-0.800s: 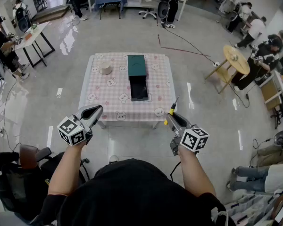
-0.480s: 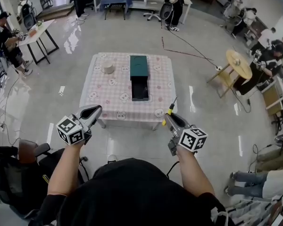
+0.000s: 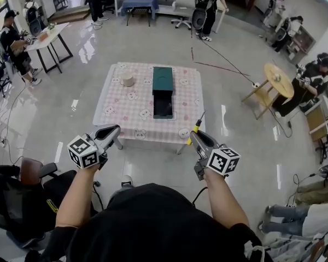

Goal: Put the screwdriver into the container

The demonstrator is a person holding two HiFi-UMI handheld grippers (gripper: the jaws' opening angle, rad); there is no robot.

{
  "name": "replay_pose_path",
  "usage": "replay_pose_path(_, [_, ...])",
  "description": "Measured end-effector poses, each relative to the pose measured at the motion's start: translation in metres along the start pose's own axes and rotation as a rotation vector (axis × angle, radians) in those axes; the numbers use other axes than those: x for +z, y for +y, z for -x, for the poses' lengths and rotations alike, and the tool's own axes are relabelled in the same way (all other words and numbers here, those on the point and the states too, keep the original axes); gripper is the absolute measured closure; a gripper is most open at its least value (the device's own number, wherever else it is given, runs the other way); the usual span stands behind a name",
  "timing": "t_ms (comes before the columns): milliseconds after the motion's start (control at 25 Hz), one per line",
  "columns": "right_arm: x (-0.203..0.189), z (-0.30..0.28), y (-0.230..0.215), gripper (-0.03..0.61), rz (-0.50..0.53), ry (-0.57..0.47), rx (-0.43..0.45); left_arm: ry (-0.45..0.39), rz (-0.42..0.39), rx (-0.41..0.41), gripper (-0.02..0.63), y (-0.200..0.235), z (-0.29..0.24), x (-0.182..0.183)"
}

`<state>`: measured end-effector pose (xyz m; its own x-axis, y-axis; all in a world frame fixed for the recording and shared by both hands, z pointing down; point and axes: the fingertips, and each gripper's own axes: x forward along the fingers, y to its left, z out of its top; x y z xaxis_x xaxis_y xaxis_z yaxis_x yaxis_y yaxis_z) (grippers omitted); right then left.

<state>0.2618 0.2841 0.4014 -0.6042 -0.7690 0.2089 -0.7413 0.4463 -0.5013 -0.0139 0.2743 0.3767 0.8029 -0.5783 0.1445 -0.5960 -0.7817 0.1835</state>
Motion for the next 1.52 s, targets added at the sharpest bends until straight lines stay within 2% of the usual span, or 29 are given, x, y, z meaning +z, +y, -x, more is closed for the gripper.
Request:
replay_pose_path(360, [0.002, -0.005, 0.003, 0.472, -0.015, 0.001, -0.006, -0.004, 0.024, -0.017, 0.614, 0.005, -0.004, -0.006])
replay_pose_path(680, [0.005, -0.017, 0.009, 0.472, -0.009, -0.005, -0.021, -0.030, 0.033, -0.009, 0.614, 0.031, 0.006, 0.006])
replay_pose_path(920, [0.004, -0.032, 0.017, 0.472, -0.002, -0.014, -0.026, -0.011, 0.025, -0.003, 0.614, 0.059, 0.014, 0.005])
replay_pose_path(1520, [-0.002, -0.057, 0.032, 0.472, 0.004, -0.031, -0.066, -0.003, 0.005, -0.072, 0.614, 0.087, 0.010, 0.007])
